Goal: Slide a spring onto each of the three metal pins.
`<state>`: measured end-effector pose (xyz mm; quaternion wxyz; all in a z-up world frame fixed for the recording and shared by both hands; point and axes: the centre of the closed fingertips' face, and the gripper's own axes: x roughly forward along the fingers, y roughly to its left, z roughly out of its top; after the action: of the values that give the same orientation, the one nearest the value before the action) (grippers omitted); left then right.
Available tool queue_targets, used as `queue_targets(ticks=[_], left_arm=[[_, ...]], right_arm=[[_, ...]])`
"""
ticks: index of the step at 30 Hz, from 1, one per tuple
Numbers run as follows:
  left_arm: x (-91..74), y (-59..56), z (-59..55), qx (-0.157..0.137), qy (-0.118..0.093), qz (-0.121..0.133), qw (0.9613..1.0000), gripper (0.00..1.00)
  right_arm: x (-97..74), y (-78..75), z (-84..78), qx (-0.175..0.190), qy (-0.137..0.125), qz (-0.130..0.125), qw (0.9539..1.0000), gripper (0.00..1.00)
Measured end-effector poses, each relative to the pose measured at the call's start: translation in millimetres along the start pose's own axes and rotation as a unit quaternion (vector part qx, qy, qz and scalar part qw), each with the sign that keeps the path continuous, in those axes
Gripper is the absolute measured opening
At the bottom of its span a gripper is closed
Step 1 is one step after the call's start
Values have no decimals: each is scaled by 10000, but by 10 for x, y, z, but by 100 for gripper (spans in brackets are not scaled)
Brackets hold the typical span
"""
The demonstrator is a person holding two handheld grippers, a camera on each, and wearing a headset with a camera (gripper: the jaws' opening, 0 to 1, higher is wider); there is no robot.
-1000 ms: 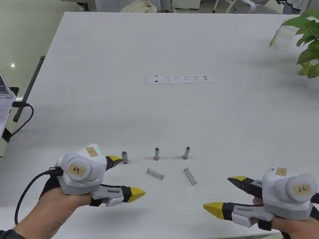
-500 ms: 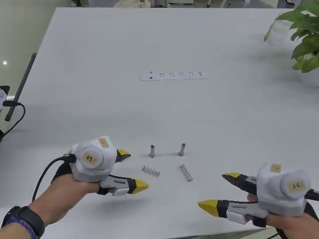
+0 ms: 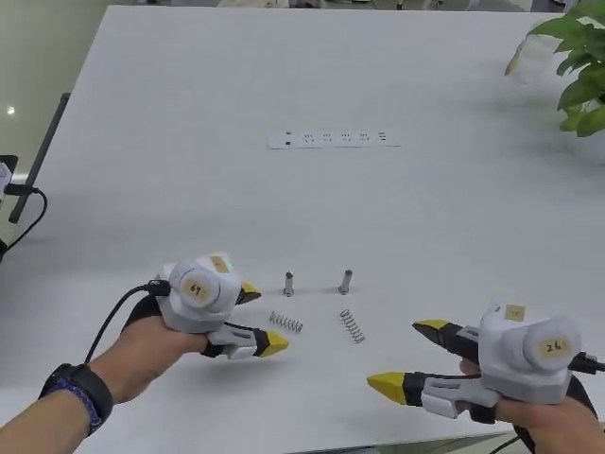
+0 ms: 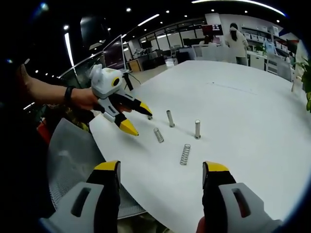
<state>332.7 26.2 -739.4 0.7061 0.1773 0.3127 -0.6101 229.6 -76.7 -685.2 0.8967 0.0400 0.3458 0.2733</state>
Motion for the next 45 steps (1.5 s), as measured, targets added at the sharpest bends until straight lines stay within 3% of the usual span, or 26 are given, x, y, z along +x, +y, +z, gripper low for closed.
queue_targets(ticks=[6,15,21,28,34,35,36,37,45], left_arm=[[165,35,-63,-174,68,-65,9998,43],[371,-15,-124,-267,191,-186,9993,39],[367,-50,-254,-117,445,-207,9987,33],[343,-77,-357,-38,580,-188,9981,25],[368,-60,-332,-95,530,-41,9985,14],[383,-65,-334,-46,536,-42,9985,11],[362,-59,-374,233,680,23,9974,5],[356,-53,-395,282,751,54,9968,3],[284,-89,-449,57,746,118,9971,2]], right_arm=[[10,0,19,-41,17,31,10000,67],[-10,16,-17,-25,68,35,10000,66],[-41,-20,-31,32,59,-14,10000,66],[-32,-38,-29,63,46,-18,10000,65],[-23,-24,-24,49,56,0,10000,65],[-25,-22,-22,48,55,5,10000,65],[-27,-23,-21,45,55,5,10000,65],[-31,-24,-18,40,52,2,10000,65],[-27,-10,-21,8,76,37,10000,64]])
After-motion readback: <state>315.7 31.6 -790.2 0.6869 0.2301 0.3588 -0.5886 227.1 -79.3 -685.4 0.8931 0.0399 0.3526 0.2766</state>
